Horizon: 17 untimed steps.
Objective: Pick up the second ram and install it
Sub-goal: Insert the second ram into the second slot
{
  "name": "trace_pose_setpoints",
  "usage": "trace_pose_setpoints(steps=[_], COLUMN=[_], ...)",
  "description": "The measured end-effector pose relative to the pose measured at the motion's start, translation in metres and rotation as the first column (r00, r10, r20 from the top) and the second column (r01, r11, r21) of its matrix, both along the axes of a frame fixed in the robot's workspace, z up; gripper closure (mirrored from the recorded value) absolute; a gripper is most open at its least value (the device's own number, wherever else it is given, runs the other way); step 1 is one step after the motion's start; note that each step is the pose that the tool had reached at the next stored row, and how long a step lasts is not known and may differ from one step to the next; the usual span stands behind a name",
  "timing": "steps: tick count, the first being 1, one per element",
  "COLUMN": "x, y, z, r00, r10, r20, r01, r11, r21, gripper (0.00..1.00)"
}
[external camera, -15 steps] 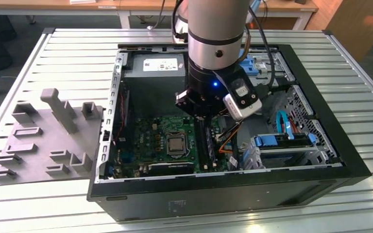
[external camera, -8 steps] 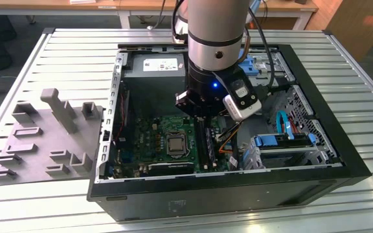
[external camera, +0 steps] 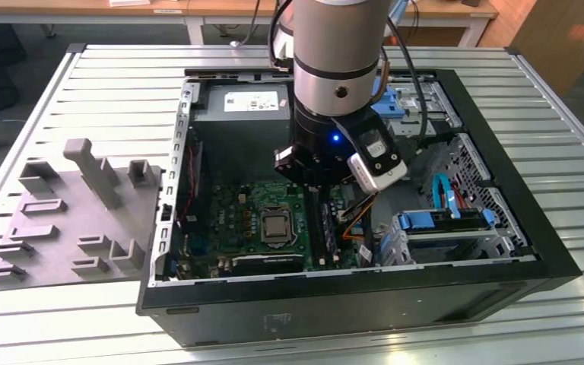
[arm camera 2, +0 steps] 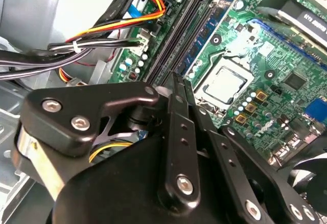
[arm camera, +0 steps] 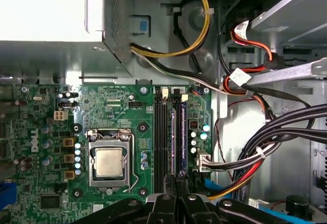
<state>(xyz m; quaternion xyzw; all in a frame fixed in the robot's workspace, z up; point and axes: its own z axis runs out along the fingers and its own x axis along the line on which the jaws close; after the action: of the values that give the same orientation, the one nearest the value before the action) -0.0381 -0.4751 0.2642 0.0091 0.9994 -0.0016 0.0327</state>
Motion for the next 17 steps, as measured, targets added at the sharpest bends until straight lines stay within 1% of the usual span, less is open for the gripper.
trace_pose_setpoints(steps=[4,6,10,13,17], x=[0.0,0.0,0.0,0.0,0.0], y=[0.0,0.0001,0.0,0.0,0.0], z=[-0.0002,-0.0019,-0.0019,-0.0057,-0.0058], r00=[1.0,1.0,1.0,1.0,1.0], r10=[0.0,0.0,0.0,0.0,0.0], r20=[0.0,0.0001,0.0,0.0001,0.0], r01=[0.0,0.0,0.0,0.0,0.0], r11=[1.0,1.0,1.0,1.0,1.0], r21=[0.0,0.0004,0.0,0.0004,0.0], gripper=[0.88,0.88,0.88,0.88,0.88])
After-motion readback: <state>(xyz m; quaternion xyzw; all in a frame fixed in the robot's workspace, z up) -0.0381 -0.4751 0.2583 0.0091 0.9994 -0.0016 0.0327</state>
